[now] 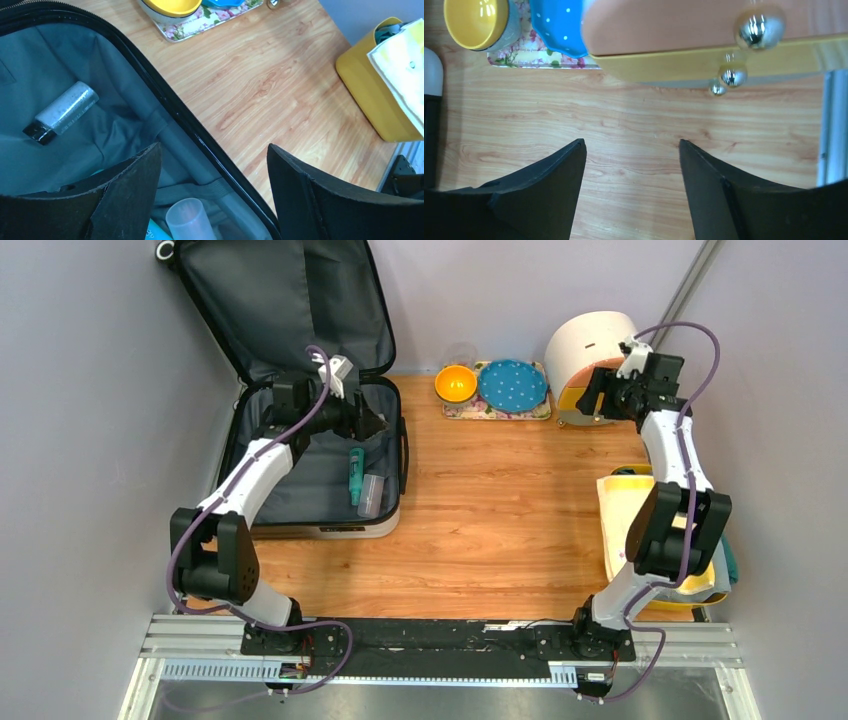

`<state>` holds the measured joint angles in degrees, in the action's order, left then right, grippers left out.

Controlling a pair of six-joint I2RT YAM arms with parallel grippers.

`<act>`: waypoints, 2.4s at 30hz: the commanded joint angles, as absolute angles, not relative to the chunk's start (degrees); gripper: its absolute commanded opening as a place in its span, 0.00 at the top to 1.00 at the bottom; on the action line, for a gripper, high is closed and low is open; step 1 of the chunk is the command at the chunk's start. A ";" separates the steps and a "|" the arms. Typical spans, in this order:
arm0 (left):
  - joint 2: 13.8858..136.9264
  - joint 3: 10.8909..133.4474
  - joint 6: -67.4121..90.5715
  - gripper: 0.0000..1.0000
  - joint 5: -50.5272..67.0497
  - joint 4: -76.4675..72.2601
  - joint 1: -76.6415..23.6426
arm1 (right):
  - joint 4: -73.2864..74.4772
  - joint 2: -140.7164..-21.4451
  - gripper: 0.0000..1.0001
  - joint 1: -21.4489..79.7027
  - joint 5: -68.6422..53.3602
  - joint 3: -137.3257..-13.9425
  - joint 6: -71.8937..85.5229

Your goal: Open, take out, and arrange the luggage

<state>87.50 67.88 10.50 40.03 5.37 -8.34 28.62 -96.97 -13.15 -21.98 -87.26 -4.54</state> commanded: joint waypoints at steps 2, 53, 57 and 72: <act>88.94 70.05 9.67 0.16 48.16 4.39 -6.33 | 16.46 -98.00 0.31 -17.22 -27.42 -81.50 6.67; 99.05 76.55 8.96 0.21 51.94 7.56 -5.36 | -9.76 -121.12 0.71 -21.97 -29.18 -82.44 25.23; 98.96 76.38 9.05 0.22 52.12 7.30 -5.36 | -9.49 -118.92 0.81 -22.15 -30.41 -80.51 24.17; 97.03 72.87 9.93 0.23 52.56 3.61 -5.36 | -0.26 -105.13 1.00 -22.94 -30.59 -68.47 18.20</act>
